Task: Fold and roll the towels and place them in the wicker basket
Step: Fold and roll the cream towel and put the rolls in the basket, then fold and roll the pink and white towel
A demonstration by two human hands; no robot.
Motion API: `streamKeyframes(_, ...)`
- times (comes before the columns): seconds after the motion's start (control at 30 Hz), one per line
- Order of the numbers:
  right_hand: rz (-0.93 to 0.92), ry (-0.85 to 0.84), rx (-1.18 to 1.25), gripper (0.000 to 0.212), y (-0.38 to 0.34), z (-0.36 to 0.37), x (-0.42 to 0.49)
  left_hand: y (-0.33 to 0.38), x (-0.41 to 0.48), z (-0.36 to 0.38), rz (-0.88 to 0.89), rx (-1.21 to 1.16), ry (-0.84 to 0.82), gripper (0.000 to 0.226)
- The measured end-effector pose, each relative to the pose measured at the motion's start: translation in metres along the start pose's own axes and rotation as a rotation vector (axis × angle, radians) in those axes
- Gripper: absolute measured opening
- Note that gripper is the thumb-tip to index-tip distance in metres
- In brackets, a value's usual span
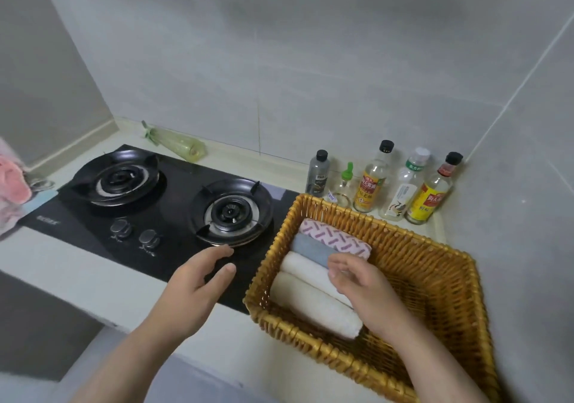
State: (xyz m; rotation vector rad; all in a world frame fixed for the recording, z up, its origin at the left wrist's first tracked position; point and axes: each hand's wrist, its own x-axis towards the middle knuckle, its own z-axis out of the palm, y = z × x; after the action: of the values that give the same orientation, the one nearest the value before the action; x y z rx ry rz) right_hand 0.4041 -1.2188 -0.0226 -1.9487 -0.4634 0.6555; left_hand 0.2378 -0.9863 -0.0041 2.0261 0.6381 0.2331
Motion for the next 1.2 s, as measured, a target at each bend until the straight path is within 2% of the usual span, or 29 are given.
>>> streamKeyframes(0.1,-0.031,0.003,0.004,0.018,-0.016,0.021,-0.008,-0.01,-0.015,-0.02,-0.023,-0.051,0.038,0.023)
streamKeyframes(0.3,-0.095,-0.041,-0.012,0.02,-0.063,0.08,-0.03,-0.027,-0.052,-0.078,-0.006,-0.103,0.126,0.018)
streamKeyframes(0.43,-0.164,-0.139,-0.027,0.024,-0.103,0.136,-0.048,-0.049,-0.092,-0.13,-0.006,-0.126,0.224,0.034)
streamKeyframes(0.63,-0.262,-0.274,-0.042,0.024,-0.154,0.24,-0.078,-0.093,-0.172,-0.224,-0.034,-0.088,0.402,0.041)
streamKeyframes(0.7,-0.301,-0.318,-0.049,0.026,-0.17,0.276,-0.088,-0.109,-0.199,-0.253,-0.036,-0.065,0.482,0.038)
streamKeyframes(0.8,-0.344,-0.391,-0.069,0.026,-0.191,0.326,-0.105,-0.129,-0.237,-0.289,-0.055,-0.073,0.57,0.012)
streamKeyframes(0.87,-0.372,-0.436,-0.09,0.024,-0.205,0.355,-0.114,-0.14,-0.26,-0.308,-0.053,-0.077,0.63,0.02)
streamKeyframes(1.0,-0.425,-0.504,-0.096,0.025,-0.227,0.405,-0.127,-0.163,-0.288,-0.339,-0.106,-0.087,0.689,0.019)
streamKeyframes(1.2,-0.444,-0.529,-0.111,0.027,-0.253,0.459,-0.114,-0.18,-0.277,-0.382,-0.101,-0.099,0.707,0.018)
